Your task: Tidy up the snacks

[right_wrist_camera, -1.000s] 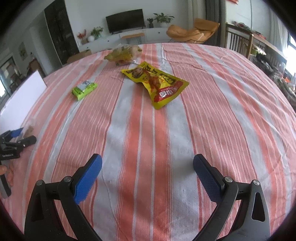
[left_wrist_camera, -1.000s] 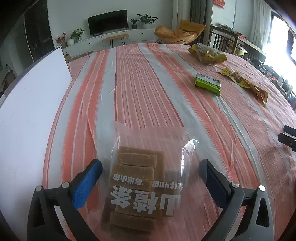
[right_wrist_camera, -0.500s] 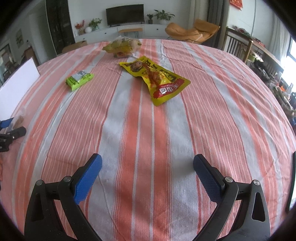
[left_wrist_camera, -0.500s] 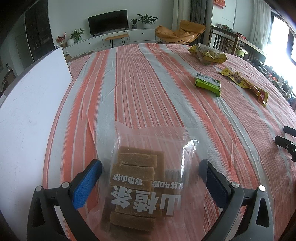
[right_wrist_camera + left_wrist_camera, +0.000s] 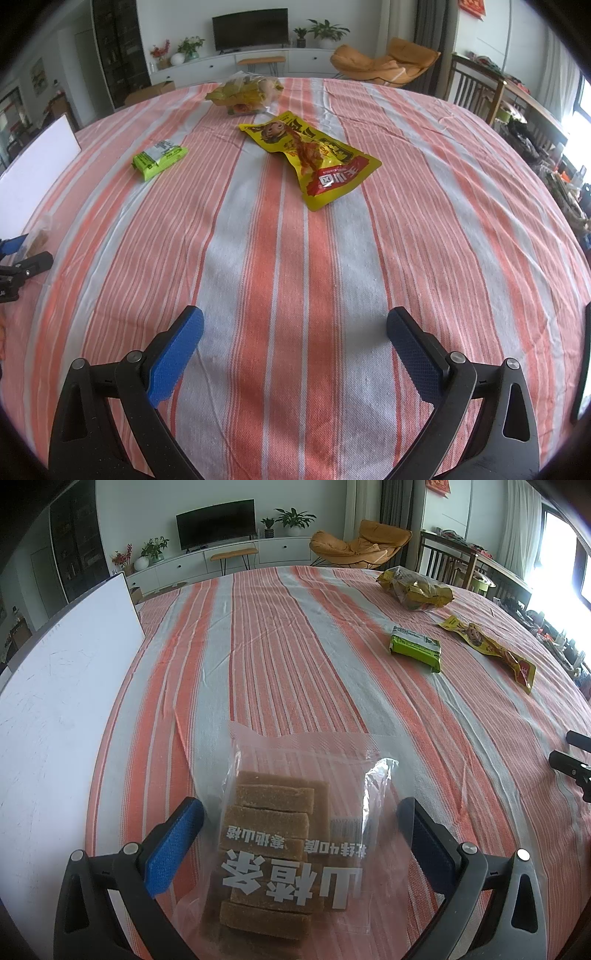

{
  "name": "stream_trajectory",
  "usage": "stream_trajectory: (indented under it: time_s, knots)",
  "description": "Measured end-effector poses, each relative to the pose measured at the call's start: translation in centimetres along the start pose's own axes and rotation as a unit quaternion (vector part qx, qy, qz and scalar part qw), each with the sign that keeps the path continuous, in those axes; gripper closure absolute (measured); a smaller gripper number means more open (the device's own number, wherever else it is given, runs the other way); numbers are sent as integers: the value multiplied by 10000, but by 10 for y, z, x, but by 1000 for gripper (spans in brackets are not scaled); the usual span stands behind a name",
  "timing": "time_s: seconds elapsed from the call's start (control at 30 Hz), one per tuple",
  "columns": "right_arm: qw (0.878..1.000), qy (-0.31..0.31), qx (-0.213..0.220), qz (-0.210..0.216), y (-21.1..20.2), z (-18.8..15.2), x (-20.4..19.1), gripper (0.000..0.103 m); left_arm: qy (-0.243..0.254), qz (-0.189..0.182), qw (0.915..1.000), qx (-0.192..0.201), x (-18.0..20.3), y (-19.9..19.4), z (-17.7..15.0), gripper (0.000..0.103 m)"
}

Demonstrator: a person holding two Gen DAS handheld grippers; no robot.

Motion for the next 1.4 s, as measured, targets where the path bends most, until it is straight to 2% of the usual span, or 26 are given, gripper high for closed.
stream_trajectory:
  time_s: [1.2,1.4]
  knots:
    - [10000,9,-4,-2,-1,0,0,2,-7,-5,10000,-1,0,1,0,0]
    - [9998,100,-84,-114,4,3,-1,0,-60,19,10000,0,-2,-2,1,0]
Point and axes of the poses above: each gripper's, at about its wrist camera, not at the fingertips, and y roughly the way its jaws point, x to its right, z to its top, the point moved 8 cm from there along y, roughly the way its jaws point
